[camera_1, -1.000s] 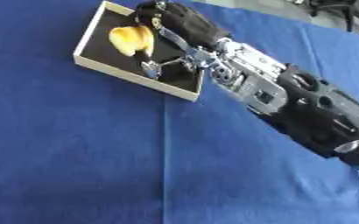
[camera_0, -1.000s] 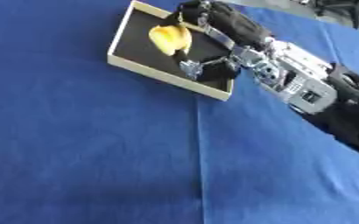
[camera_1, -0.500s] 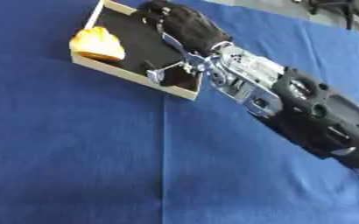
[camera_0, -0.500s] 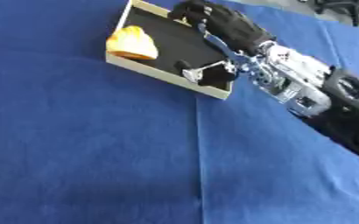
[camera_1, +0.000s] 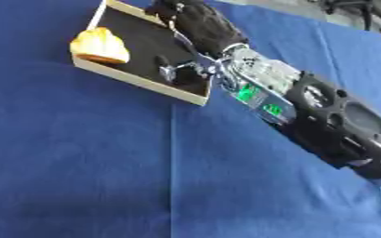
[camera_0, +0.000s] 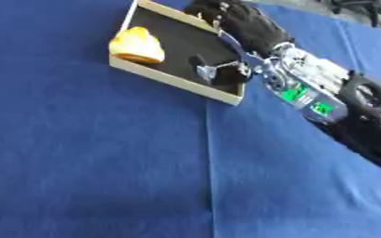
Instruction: Pick up objects on the table and place them in the box.
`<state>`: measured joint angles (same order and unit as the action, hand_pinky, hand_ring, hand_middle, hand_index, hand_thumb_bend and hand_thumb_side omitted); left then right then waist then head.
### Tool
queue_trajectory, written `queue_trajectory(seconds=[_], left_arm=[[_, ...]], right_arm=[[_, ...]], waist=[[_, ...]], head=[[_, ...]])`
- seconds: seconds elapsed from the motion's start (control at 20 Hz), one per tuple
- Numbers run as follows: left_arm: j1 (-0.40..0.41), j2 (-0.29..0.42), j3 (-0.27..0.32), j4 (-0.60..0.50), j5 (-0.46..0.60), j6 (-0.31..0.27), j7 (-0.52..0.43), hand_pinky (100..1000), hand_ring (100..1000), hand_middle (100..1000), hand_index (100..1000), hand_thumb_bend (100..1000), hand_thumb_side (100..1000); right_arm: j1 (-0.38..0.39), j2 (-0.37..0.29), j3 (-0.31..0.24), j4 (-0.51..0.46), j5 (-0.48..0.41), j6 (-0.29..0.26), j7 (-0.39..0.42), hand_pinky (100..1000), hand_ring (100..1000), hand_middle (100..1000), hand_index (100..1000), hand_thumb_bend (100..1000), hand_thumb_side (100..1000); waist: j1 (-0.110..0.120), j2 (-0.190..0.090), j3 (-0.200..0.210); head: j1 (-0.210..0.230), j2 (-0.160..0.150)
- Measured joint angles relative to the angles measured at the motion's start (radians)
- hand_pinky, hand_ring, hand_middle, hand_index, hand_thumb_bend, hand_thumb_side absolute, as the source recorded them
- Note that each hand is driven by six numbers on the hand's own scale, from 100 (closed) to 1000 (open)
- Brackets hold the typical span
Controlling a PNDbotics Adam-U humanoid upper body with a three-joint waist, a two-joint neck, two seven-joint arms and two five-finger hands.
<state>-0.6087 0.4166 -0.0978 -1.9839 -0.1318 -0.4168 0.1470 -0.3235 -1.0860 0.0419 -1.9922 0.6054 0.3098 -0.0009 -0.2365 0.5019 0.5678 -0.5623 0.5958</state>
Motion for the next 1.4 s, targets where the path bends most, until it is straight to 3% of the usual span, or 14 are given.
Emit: queue_trajectory(seconds=[0.2,0.3,0.45,0.6,0.85,1.0,1.05,1.25,1.4], left_arm=[[0.015,0.024,0.004,0.0,-0.011,0.009,0.009,934,746,732,882,100,571],[0.023,0.036,0.007,0.0,-0.021,0.018,0.018,927,749,734,884,100,571],[0.029,0.054,0.012,0.0,-0.039,0.031,0.035,918,754,737,886,100,569],[0.038,0.078,0.019,0.0,-0.056,0.046,0.051,910,757,740,888,100,569],[0.047,0.149,0.041,0.0,-0.103,0.078,0.082,870,765,752,893,100,565],[0.05,0.224,0.046,0.0,-0.147,0.098,0.096,849,769,752,895,100,489],[0.055,0.252,0.046,0.0,-0.162,0.105,0.099,835,771,753,898,100,429],[0.079,0.369,0.04,0.0,-0.213,0.14,0.088,812,777,754,905,100,353],[0.105,0.45,0.028,-0.001,-0.239,0.175,0.049,799,785,756,907,100,277]], right_arm=[[0.049,-0.002,-0.071,0.0,-0.137,-0.105,-0.146,837,920,869,904,100,276],[0.094,-0.014,-0.106,0.0,-0.195,-0.18,-0.23,831,910,862,888,100,310],[0.176,-0.038,-0.162,0.0,-0.271,-0.29,-0.351,830,902,858,879,100,283],[0.269,-0.047,-0.21,0.0,-0.33,-0.387,-0.459,828,899,859,885,100,294],[0.453,-0.005,-0.272,0.0,-0.381,-0.606,-0.649,823,895,867,914,100,460],[0.564,0.095,-0.28,0.0,-0.327,-0.754,-0.768,820,895,875,923,100,521],[0.593,0.135,-0.273,0.0,-0.29,-0.78,-0.789,819,896,881,930,100,533],[0.662,0.306,-0.206,0.0,-0.101,-0.802,-0.765,817,893,880,929,100,528],[0.678,0.418,-0.148,0.0,0.024,-0.815,-0.752,815,890,876,925,100,535]], waist=[[0.004,-0.031,-0.047],[0.026,-0.054,-0.088],[0.07,-0.086,-0.145],[0.096,-0.112,-0.2],[0.145,-0.13,-0.271],[0.161,-0.132,-0.301],[0.165,-0.132,-0.311],[0.188,-0.132,-0.341],[0.193,-0.132,-0.358]], head=[[0.074,0.018],[0.126,0.029],[0.205,0.05],[0.286,0.072],[0.405,0.104],[0.444,0.115],[0.454,0.117],[0.486,0.124],[0.496,0.125]])
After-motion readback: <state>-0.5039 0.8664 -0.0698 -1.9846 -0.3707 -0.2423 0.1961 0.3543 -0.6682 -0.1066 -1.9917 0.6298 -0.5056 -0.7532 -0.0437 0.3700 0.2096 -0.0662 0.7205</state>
